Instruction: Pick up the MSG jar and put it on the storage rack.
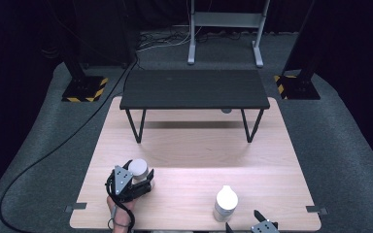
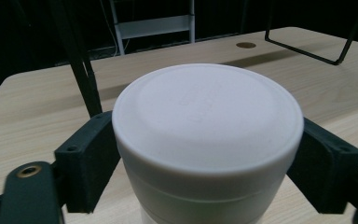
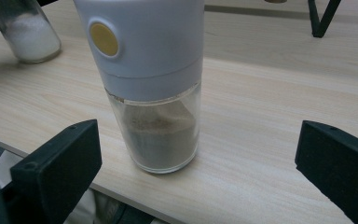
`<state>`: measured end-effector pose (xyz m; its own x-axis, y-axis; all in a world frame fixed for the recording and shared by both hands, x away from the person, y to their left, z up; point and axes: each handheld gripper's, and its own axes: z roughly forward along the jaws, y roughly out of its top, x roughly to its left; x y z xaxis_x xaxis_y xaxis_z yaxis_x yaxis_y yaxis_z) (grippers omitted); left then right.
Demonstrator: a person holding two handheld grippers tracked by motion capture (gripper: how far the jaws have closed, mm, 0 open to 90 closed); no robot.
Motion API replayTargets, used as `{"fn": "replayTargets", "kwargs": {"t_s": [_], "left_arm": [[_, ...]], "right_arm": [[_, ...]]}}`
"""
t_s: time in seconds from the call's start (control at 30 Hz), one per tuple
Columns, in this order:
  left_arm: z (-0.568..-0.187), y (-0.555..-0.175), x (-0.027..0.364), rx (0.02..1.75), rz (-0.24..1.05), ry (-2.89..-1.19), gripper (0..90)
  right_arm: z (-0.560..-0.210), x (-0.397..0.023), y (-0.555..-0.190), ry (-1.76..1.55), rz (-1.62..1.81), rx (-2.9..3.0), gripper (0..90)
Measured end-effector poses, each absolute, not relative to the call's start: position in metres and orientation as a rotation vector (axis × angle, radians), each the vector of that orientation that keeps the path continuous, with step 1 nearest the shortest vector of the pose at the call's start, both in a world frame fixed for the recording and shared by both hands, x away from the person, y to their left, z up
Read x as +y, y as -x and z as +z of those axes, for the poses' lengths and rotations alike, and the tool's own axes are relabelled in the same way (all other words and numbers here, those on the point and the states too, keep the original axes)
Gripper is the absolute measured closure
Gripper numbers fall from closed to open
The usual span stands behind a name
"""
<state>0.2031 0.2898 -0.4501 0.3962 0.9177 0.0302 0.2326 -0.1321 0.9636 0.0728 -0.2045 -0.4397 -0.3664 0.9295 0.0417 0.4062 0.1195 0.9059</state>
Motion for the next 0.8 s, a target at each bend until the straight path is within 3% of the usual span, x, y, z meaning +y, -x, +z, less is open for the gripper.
{"fn": "replayTargets", "kwargs": {"t_s": [0.4,0.8], "left_arm": [[-0.4546,-0.2032,0.2949,1.022,0.816,-1.609,33.4],[-0.4578,-0.2029,0.2964,1.010,0.817,-1.599,33.8]], "right_arm": [[-0.4396,-0.2044,-0.0731,-1.290,1.210,1.847,0.0],[-0.4389,-0.2040,-0.0729,-1.284,1.209,1.854,0.0]]}}
